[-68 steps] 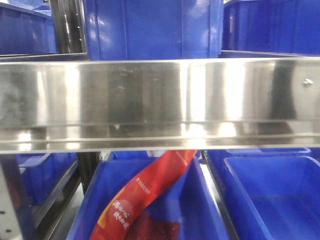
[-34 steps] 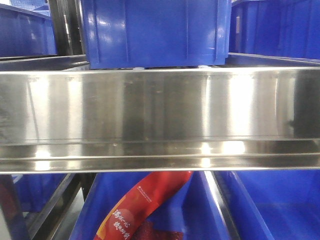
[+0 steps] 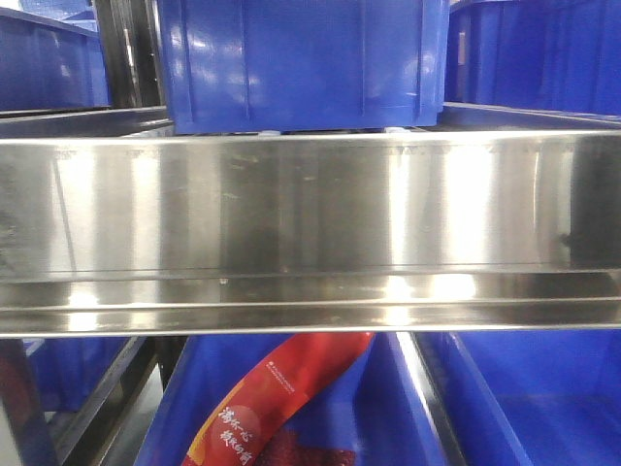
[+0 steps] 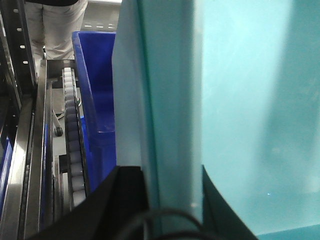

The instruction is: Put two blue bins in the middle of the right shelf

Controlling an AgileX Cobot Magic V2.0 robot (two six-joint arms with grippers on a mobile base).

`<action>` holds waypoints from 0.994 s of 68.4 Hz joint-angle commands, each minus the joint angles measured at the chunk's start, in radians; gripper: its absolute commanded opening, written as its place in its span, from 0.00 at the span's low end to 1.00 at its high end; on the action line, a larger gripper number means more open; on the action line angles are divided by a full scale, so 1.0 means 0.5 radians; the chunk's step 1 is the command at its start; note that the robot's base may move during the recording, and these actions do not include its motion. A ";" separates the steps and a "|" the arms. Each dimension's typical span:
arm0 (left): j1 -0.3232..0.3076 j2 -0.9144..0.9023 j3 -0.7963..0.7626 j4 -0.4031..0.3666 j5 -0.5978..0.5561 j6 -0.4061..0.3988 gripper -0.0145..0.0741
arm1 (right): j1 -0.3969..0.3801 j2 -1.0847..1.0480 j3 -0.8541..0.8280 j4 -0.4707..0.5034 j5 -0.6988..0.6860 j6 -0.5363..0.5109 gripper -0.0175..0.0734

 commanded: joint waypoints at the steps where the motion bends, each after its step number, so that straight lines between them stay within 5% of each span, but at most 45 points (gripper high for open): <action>1: 0.002 -0.034 -0.035 -0.057 -0.357 -0.025 0.04 | -0.005 -0.044 -0.031 0.019 -0.085 -0.060 0.02; 49: 0.002 -0.034 -0.035 -0.057 -0.343 -0.025 0.04 | -0.005 -0.044 -0.031 0.022 -0.089 -0.060 0.02; 68: 0.002 -0.050 -0.035 -0.119 0.422 -0.025 0.04 | -0.005 -0.049 -0.031 0.023 0.337 -0.060 0.02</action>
